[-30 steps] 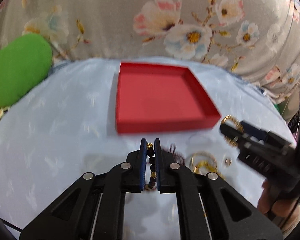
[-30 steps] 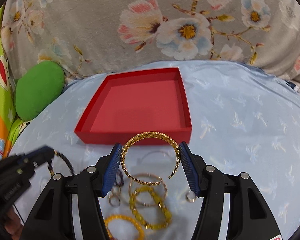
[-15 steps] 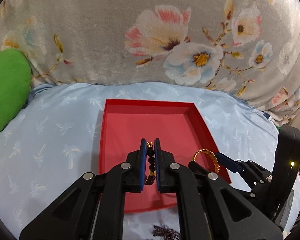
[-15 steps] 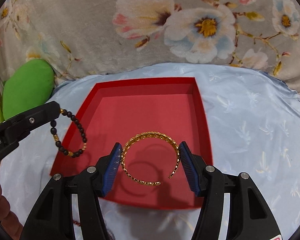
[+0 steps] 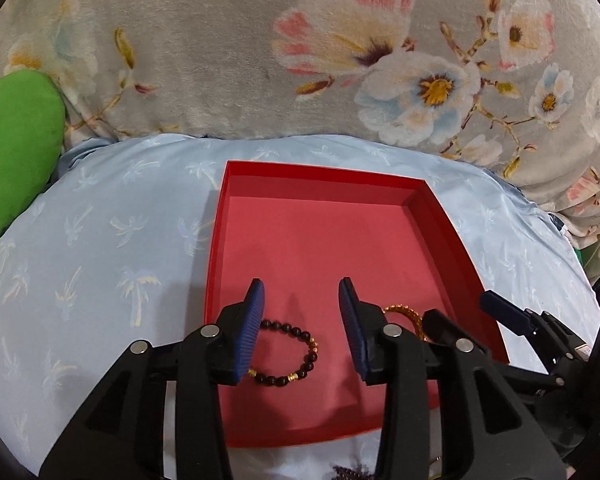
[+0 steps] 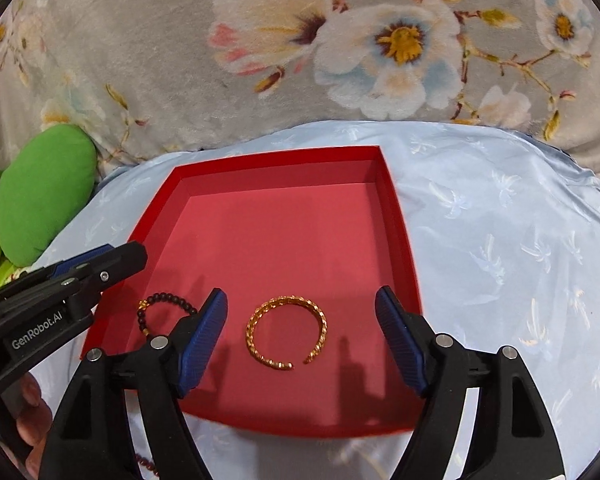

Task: Organize jewelry
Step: 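Carry both held bracelets into the red box and open both tools, then withdraw both tools from the box back toward the remaining jewelry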

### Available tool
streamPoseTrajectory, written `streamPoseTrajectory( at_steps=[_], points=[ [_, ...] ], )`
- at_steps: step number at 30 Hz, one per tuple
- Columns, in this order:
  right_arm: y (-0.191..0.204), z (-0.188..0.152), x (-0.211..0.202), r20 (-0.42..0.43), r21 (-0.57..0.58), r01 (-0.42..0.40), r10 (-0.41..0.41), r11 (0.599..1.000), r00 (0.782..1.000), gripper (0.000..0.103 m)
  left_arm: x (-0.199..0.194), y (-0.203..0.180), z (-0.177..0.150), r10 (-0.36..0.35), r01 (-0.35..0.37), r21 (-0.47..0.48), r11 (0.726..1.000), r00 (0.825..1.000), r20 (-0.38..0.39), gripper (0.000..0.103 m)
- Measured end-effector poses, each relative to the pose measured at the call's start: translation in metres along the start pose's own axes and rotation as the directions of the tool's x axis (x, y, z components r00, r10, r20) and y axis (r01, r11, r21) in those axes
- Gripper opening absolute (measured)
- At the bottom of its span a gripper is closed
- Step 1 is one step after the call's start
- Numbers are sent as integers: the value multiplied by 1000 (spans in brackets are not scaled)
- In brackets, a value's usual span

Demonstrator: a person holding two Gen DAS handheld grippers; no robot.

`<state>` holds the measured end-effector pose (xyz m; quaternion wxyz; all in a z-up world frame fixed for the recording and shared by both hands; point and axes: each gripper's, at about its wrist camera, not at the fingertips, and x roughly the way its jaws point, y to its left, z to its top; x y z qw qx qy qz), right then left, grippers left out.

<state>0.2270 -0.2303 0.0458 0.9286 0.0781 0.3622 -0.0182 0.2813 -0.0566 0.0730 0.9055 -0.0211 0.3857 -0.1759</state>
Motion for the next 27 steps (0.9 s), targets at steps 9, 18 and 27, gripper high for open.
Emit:
streamPoseTrajectory(
  at_steps=[9,18,27],
  points=[
    [-7,-45,-58,25,45,-8,7,999,1000,73,-53,-10,-43,31,-32,27,999,999,35,47],
    [-5,-124,-112,-3,38,17,-17,999,1000,73,-100,-12,-112,25,-25,2,1000,1000,-9,47],
    [-8,-184,-137,-54,39,39,-37,998,998,73,-123,-9,-168,52,-54,-25,998,997,-50,56]
  ],
)
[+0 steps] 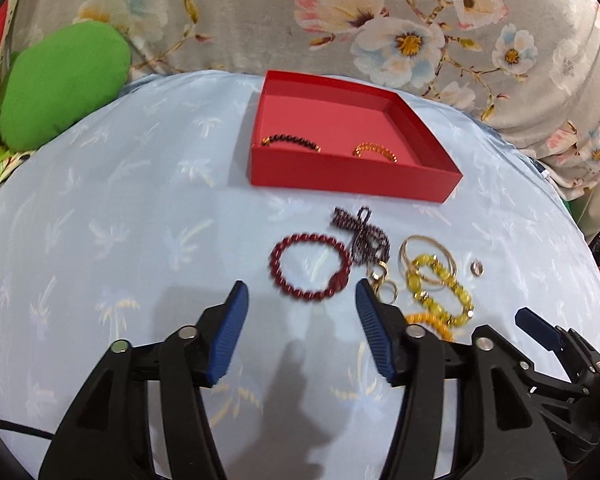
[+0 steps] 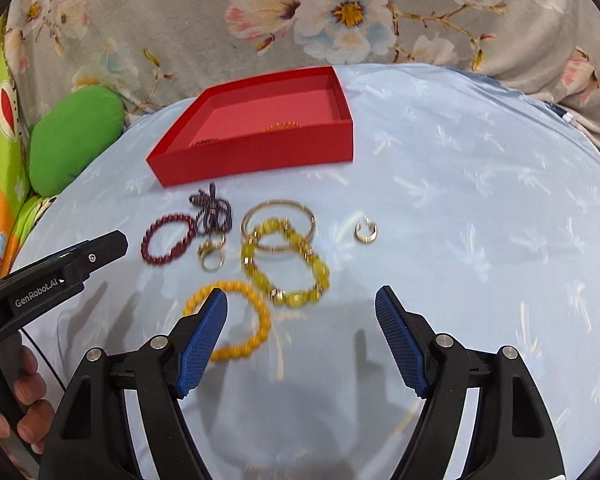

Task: Organize jewelry
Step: 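Withdraw both tools from the box back toward the remaining jewelry, then grasp the dark red bead bracelet with the left tool while the right tool grasps the thin gold bangle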

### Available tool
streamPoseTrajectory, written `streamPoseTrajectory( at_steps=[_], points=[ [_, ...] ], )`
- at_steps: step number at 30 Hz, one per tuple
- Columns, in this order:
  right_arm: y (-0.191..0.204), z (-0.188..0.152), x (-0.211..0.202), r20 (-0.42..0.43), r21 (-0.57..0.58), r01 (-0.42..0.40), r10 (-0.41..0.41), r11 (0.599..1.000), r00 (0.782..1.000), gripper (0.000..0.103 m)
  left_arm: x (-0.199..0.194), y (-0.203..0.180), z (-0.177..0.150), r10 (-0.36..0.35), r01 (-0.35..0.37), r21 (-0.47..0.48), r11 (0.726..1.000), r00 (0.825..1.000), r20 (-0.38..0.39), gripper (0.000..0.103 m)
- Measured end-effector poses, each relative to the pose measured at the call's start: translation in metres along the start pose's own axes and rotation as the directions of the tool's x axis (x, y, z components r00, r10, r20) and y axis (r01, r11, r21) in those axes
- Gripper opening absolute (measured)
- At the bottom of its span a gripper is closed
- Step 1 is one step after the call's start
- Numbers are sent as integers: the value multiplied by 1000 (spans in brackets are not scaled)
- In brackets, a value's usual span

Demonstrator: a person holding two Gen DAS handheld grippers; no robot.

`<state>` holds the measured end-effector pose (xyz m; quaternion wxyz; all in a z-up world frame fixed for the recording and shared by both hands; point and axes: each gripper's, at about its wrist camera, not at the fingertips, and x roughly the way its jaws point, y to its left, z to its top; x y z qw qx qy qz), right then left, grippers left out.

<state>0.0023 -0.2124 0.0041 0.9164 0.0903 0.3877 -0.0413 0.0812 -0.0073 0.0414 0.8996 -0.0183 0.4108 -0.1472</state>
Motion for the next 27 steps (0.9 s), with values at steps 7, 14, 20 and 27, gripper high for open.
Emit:
streamPoseTrajectory(
  at_steps=[7,14,20,27],
  points=[
    [0,-13,2,-18,4,-2,2,1000,1000,73,0,8,-11,9,-9,-24,1000,1000,-5,61],
    [4,-12,6,-11,-14,5,-5,1000,1000,73,17,9,-2,37,-37,-37,999,999,-11,71],
    [4,-5,12,-13,-20,8,-8,1000,1000,73,36,12,6,77,-78,-31,996,997,-28,65],
    [7,14,28,-8,-36,10,-10,999,1000,73,59,10,12,108,-108,-4,994,993,-55,48]
  ],
)
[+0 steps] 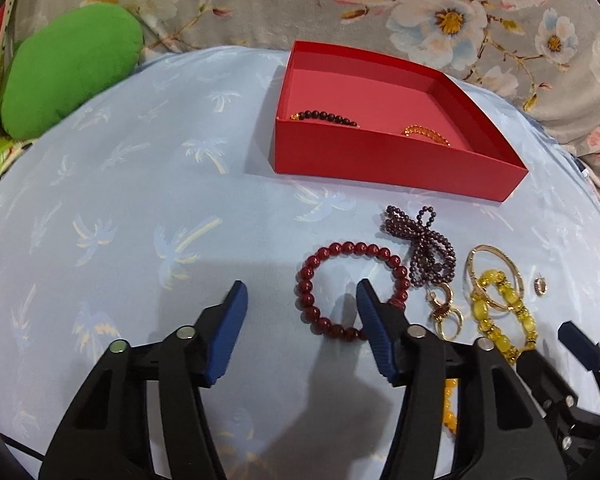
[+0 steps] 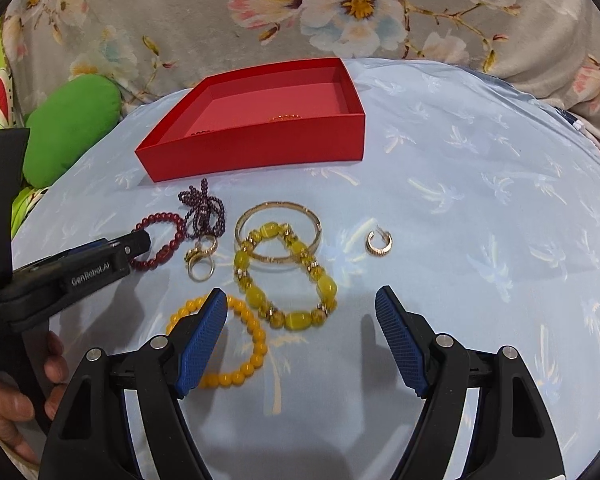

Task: Organize jewelry
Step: 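Grasp the dark red bead bracelet with the left tool while the right tool grasps the thin gold bangle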

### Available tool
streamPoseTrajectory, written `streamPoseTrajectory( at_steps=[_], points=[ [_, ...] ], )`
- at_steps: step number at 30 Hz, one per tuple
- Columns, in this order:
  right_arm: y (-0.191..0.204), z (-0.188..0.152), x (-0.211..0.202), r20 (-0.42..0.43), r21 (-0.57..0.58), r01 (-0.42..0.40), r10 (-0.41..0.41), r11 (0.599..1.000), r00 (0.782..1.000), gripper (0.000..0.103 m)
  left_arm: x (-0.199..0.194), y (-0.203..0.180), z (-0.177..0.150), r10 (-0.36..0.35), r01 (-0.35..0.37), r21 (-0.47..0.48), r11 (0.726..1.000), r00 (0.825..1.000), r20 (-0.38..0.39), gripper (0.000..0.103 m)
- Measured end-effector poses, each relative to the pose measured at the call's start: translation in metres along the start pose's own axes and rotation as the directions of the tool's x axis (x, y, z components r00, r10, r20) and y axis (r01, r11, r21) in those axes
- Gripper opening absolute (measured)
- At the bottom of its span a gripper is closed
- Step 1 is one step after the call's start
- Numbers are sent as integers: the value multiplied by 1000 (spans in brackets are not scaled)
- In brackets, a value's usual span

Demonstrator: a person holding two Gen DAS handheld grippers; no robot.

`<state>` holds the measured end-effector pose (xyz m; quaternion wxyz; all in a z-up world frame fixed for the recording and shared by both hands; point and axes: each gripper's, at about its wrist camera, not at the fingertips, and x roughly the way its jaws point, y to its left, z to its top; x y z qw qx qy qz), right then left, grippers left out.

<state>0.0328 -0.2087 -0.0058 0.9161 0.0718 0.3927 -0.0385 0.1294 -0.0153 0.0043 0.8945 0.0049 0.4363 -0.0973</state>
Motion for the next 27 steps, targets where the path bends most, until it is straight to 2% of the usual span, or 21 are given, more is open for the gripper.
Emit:
streamPoseTrajectory(
  at_steps=[1,2,4,5,12,20,24,27],
  points=[
    [1,4,3,1,-4,0,0,1000,1000,73,0,-1,1,-2,2,10,1000,1000,2,40],
    [2,7,6,2,-9,1,-1,1000,1000,73,1,-2,2,-6,5,18,1000,1000,1,28],
    [4,14,13,-1,-14,3,-3,1000,1000,73,3,-3,3,-23,24,23,999,1000,-4,11],
    [6,17,17,-3,-17,2,-2,1000,1000,73,3,-2,3,-27,27,23,999,1000,-5,8],
    [16,31,43,-31,-52,12,-14,999,999,73,2,0,4,-54,54,24,998,998,-12,8],
    [20,37,55,-58,-69,36,-40,997,998,72,0,3,5,-75,75,9,997,997,-17,8],
    [20,37,55,-56,-76,41,-45,996,997,59,-2,2,4,-85,85,11,996,996,-18,8],
    [18,37,53,-54,-62,34,-37,997,998,59,-5,4,3,-93,93,4,996,996,-17,8]
  ],
)
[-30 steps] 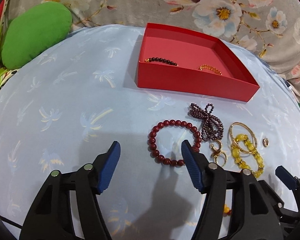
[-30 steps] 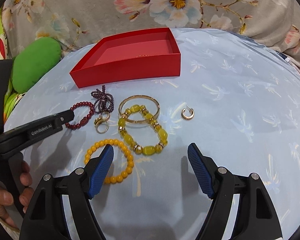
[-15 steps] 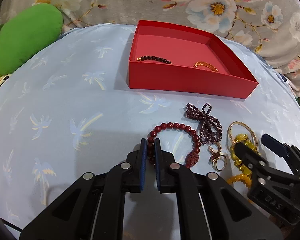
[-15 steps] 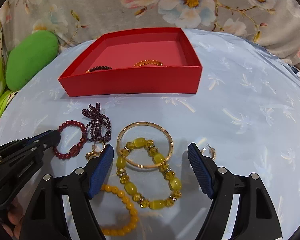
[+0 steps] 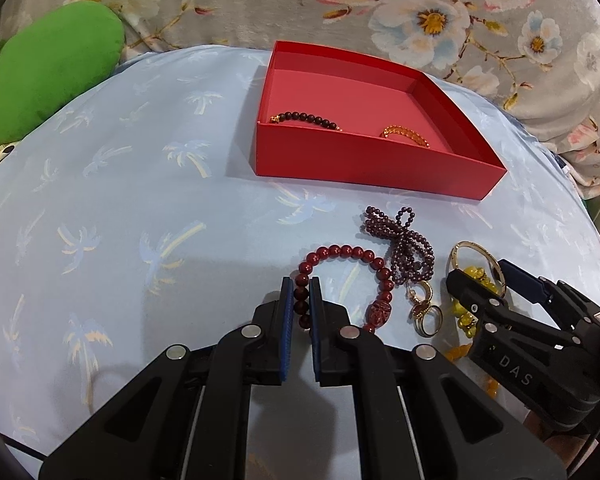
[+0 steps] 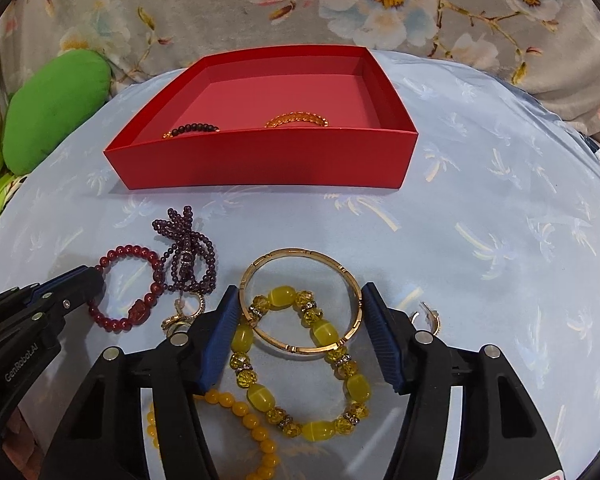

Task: Organize jewelry
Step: 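Grasp the dark red bead bracelet with the left tool while the right tool grasps the thin gold bangle, then lower both held pieces into the red box and open both tools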

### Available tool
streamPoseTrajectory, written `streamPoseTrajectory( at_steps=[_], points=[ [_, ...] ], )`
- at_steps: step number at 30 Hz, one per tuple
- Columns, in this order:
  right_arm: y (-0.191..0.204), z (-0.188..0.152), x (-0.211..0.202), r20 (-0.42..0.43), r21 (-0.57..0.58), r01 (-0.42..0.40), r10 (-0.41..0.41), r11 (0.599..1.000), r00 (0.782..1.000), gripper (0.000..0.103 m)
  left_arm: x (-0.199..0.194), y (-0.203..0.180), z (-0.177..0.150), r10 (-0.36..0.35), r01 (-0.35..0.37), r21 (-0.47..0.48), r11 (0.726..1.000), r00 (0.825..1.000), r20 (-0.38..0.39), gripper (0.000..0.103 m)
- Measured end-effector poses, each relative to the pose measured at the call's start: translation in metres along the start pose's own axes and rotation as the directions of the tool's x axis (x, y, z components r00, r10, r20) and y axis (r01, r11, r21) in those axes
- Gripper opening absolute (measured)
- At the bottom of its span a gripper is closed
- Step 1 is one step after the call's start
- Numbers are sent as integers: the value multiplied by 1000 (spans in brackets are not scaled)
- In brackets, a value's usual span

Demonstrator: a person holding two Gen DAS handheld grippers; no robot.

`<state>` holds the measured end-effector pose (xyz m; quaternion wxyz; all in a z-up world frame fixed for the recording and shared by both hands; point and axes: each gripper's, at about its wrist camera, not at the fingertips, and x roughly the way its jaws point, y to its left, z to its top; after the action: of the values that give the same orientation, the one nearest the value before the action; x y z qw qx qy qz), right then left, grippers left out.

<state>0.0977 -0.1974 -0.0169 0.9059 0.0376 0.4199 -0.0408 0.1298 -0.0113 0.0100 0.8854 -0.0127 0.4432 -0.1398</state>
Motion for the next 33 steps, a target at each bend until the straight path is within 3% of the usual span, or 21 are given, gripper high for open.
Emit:
streamPoseTrajectory(
  at_steps=[17,25,33],
  points=[
    [-19,11,-50,87,72,-63,57,995,995,59,-51,-19,26,-76,73,41,996,994,79,8],
    [-30,55,-51,134,77,-91,80,993,988,59,-63,-39,73,-123,111,91,990,982,142,8],
    [-36,114,-21,159,62,-73,63,995,985,59,-35,-55,135,-141,125,100,987,974,176,8]
  ],
)
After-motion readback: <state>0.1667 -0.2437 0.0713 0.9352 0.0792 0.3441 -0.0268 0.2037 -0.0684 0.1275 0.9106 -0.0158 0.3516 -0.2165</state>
